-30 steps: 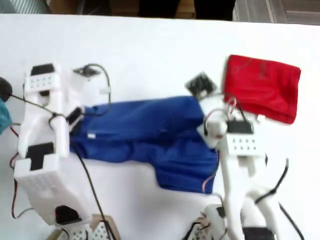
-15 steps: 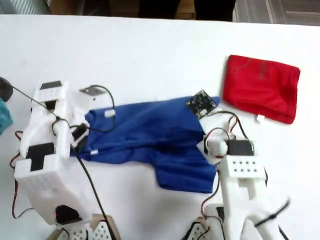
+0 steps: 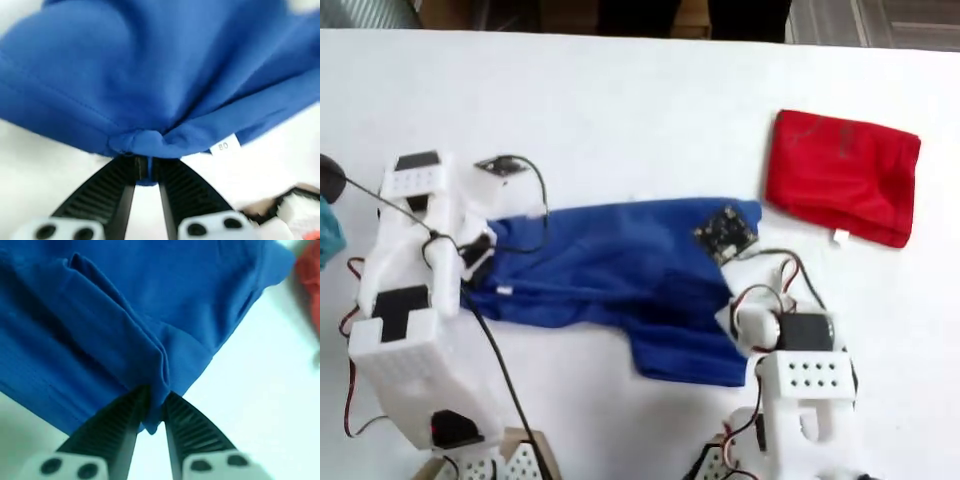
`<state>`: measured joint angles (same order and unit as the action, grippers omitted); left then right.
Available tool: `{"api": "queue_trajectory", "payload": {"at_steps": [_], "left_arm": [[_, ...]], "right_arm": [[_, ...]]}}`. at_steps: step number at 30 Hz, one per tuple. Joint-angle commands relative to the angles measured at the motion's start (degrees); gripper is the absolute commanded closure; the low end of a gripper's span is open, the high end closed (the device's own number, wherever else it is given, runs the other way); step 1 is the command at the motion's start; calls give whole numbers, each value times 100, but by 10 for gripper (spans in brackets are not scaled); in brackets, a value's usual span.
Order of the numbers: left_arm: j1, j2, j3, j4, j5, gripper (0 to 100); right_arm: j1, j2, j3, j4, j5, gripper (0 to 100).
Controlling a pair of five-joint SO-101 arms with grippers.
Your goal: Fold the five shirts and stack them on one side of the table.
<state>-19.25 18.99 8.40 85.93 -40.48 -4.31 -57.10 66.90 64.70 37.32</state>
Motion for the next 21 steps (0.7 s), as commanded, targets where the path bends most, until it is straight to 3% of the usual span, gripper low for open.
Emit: {"api": "queue_trajectory", "payload": {"at_steps": [1, 10, 16, 21], "left_arm": [[-53, -229, 180, -466, -9, 974], [-70, -281, 242, -431, -26, 963], [-211, -290, -954, 501, -9, 740], [-580, -237, -2791, 923, 0, 769]], "right_arm": [[40, -145, 237, -189, 9, 978], [48, -180, 448, -84, 651, 972], [22, -189, 35, -4, 642, 735], [-242, -189, -571, -127, 246, 680]]}}
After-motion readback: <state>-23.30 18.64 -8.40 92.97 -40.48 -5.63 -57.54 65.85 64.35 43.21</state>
